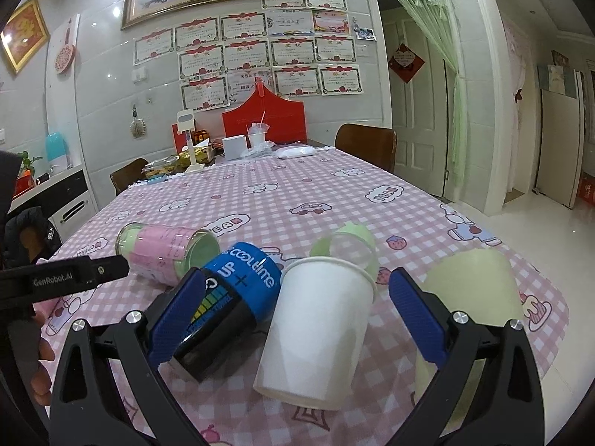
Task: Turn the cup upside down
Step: 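Move the left gripper toward the pink plastic cup lying on its side, then close the left gripper around the pink plastic cup's body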
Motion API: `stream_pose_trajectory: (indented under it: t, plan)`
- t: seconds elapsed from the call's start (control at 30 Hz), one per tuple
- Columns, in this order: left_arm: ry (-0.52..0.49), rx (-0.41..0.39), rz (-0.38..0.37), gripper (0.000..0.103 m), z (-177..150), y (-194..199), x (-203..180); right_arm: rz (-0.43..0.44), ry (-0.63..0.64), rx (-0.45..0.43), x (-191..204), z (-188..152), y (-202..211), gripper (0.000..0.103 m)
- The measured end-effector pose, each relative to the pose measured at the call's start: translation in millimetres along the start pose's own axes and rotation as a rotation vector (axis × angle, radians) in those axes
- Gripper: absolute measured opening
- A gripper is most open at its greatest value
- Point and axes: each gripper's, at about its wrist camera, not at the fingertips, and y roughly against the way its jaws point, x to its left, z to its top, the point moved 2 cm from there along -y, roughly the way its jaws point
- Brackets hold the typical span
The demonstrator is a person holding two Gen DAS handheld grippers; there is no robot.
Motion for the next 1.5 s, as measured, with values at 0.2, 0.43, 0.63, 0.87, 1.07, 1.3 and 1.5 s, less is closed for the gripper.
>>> stream_pose_trajectory:
  t: [0.2, 0.43, 0.63, 0.87, 1.07, 1.3, 1.5]
  plan:
    - [-0.010, 0.012, 0.032, 0.094, 16.0, -9.8, -13.7, -0.011, -0.023, -0.002, -9.6, 5.4, -3.9, 0.095]
    - [-0.046, 0.006, 0.090, 0.094, 12.2, -7.5, -12.2, 0.009, -0.039, 0.018, -9.3, 8.8, -7.2, 0.095]
    - [-0.073, -0.025, 0.131, 0.094, 5.9, 14.6, 17.4, 0.058, -0.013, 0.042, 17.4, 10.2, -8.1, 0.095]
    - [-0.090, -0.105, 0.261, 0.094, -0.1, 53.4, 83.2, 0.137, 0.019, 0.047, 68.0, 9.2, -4.4, 0.095]
    - [-0.040, -0.099, 0.343, 0.094, -1.3, 62.2, 140.0, 0.171, 0.058, 0.053, 104.9, 4.5, -5.4, 0.095]
    - [-0.025, -0.023, 0.271, 0.094, -0.9, 36.4, 159.9, 0.161, 0.098, 0.078, 119.8, -0.2, -8.7, 0.095]
    - [-0.040, 0.027, 0.269, 0.078, -4.4, 14.4, 159.2, 0.139, 0.098, 0.075, 114.1, -1.3, -8.0, 0.095]
